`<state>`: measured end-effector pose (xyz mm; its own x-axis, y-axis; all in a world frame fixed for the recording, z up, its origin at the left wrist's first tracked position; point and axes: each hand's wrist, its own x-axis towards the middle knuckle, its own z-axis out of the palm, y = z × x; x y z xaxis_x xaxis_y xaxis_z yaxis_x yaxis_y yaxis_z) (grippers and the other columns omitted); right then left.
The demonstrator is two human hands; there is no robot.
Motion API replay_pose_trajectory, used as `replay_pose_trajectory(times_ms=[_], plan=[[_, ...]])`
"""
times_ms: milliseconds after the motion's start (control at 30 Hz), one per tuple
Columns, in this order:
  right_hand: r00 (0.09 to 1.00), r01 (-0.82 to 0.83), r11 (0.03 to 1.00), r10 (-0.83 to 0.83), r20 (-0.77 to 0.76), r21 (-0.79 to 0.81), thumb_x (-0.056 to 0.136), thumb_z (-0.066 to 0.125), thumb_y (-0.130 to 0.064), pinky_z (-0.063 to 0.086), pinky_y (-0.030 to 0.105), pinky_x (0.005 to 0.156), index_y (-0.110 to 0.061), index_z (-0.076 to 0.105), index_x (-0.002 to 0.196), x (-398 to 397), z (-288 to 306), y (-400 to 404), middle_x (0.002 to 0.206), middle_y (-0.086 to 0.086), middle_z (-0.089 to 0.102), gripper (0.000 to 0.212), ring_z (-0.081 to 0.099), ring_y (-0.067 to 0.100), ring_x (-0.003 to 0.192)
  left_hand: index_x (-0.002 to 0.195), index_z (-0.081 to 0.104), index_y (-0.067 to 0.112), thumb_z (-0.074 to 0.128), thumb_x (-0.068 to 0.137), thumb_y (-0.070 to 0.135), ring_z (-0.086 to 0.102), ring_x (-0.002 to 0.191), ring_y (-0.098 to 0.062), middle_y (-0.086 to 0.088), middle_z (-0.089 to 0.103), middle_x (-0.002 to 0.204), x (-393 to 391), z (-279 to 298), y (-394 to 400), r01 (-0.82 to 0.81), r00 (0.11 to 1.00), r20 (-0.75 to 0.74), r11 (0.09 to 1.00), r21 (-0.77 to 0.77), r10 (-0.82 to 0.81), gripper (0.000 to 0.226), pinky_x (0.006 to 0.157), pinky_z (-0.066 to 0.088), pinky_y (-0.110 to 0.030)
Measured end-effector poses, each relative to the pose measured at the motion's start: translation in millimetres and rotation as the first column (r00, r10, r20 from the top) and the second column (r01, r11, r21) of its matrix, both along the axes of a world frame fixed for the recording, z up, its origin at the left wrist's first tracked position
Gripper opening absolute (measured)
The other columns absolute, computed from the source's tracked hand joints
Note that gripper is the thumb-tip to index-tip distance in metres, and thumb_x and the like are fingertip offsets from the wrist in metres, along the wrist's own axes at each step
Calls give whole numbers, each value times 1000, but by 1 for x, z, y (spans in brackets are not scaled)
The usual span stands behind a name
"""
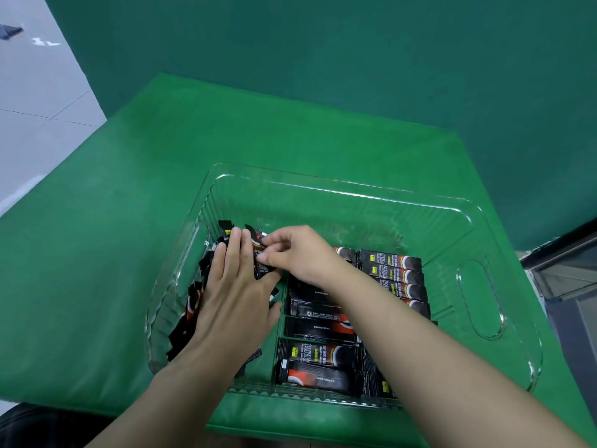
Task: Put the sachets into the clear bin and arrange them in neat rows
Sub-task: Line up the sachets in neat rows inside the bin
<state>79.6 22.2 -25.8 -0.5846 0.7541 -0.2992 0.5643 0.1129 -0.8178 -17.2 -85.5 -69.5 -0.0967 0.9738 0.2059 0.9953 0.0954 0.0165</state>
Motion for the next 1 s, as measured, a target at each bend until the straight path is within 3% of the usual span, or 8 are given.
replay_pose_trajectory(times_ms=[133,233,400,533,733,833,900,1000], plan=[[999,34,995,-33,4,-90,81,72,-10,40,17,63,-6,61,108,-11,2,1,75,2,55,29,49,12,70,93,74,22,80,61,40,28,138,-45,-36,36,141,0,-1,0,9,1000,0,1000,9,-9,37,110,20,-54],[1000,3,1000,-2,13,-30,83,69,-10,42,17,63,-13,65,86,-11,2,0,72,-1,58,5,51,11,66,88,74,21,80,61,41,29,138,-45,-35,38,141,1,-1,1,3,1000,-5,1000,9,-3,34,111,20,-54],[997,8,999,-6,82,-33,80,74,-21,47,29,77,-16,57,84,-13,0,2,82,6,64,18,55,15,73,88,74,21,81,61,42,28,138,-45,-35,36,141,0,-2,1,7,1000,-4,1000,5,-7,34,110,20,-54],[999,26,999,-28,41,32,82,73,-18,35,25,55,-16,48,62,-13,-2,4,59,1,46,31,38,13,55,92,74,26,79,63,44,28,139,-44,-35,35,142,-1,0,1,4,1000,-11,1000,-4,-4,35,111,19,-53],[971,234,926,-211,-108,296,85,67,-25,35,14,56,-22,44,65,9,9,7,67,-9,53,31,47,3,60,103,74,27,80,62,45,31,136,-45,-36,36,140,0,2,0,9,1000,-10,1000,7,-9,45,111,15,-51],[962,272,898,-241,-130,347,86,64,-19,42,26,65,-21,39,67,33,13,7,78,-2,63,31,62,20,77,103,73,28,80,62,46,31,136,-44,-35,35,140,0,3,0,3,1000,-15,1000,-8,-3,45,110,15,-51],[975,220,902,-210,-67,372,86,65,-22,44,32,61,-22,38,71,50,16,10,74,3,62,31,59,29,68,104,73,28,79,63,46,30,137,-44,-35,35,141,0,3,-1,2,1000,-12,1000,-17,-3,44,111,15,-51],[984,-2,893,-80,162,451,85,68,-31,37,32,59,-21,44,84,68,20,10,77,-1,58,26,51,20,63,103,73,28,80,63,46,31,137,-44,-35,35,141,0,3,0,0,1000,-5,1000,-25,-1,45,111,14,-50]])
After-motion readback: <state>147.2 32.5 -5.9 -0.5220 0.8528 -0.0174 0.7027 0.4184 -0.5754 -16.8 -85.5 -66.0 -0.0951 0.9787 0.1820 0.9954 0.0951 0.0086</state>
